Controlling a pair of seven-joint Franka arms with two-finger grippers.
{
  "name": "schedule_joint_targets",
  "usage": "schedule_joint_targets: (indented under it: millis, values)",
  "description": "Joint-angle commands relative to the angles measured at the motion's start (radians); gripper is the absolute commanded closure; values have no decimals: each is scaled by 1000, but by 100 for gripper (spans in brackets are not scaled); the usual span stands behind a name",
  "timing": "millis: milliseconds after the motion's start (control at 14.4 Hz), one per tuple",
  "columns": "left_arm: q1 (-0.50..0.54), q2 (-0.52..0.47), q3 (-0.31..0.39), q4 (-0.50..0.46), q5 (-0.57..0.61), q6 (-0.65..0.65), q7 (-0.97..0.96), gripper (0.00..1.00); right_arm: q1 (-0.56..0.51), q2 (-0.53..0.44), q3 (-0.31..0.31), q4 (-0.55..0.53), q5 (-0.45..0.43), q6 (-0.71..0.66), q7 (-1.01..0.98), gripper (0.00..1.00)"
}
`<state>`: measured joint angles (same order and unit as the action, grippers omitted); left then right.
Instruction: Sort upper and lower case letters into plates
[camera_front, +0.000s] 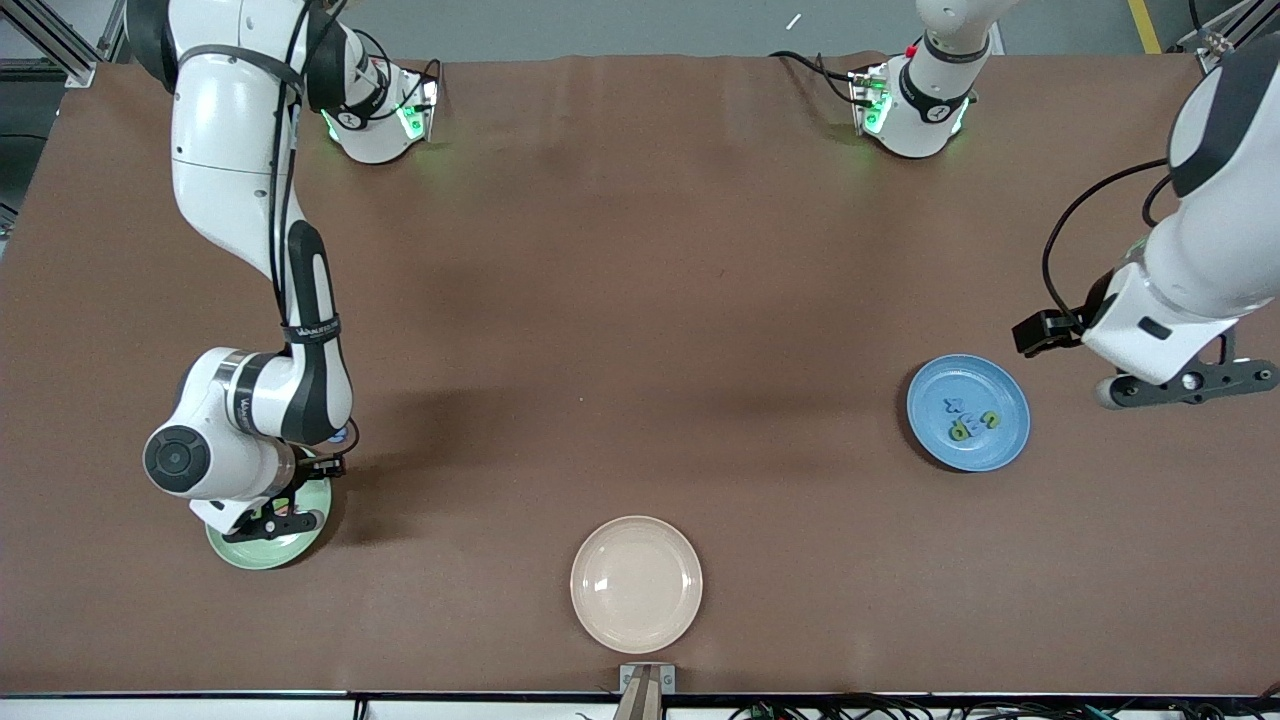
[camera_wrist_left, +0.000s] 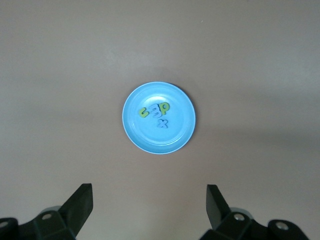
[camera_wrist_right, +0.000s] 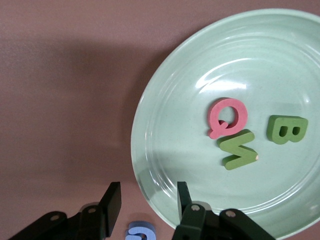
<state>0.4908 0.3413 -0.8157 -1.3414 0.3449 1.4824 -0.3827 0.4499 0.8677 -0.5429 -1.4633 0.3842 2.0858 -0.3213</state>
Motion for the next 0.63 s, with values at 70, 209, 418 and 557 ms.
schedule_joint_targets:
  millis: [70, 209, 418, 557]
  values:
    - [-203, -123, 350, -21, -179, 27, 120, 0, 10, -27, 8, -68, 4, 60, 10, 59]
    - [-300, -160, 484, -36, -233, 27, 127, 0, 10, -29, 6, -66, -2, 56, -5, 82]
    - [-420, -232, 645, -111, -325, 30, 149, 0, -2, -35, 1, -65, -4, 48, -70, 98]
    - [-471, -318, 700, -221, -333, 85, 151, 0, -20, -36, -23, -62, -5, 48, -164, 100]
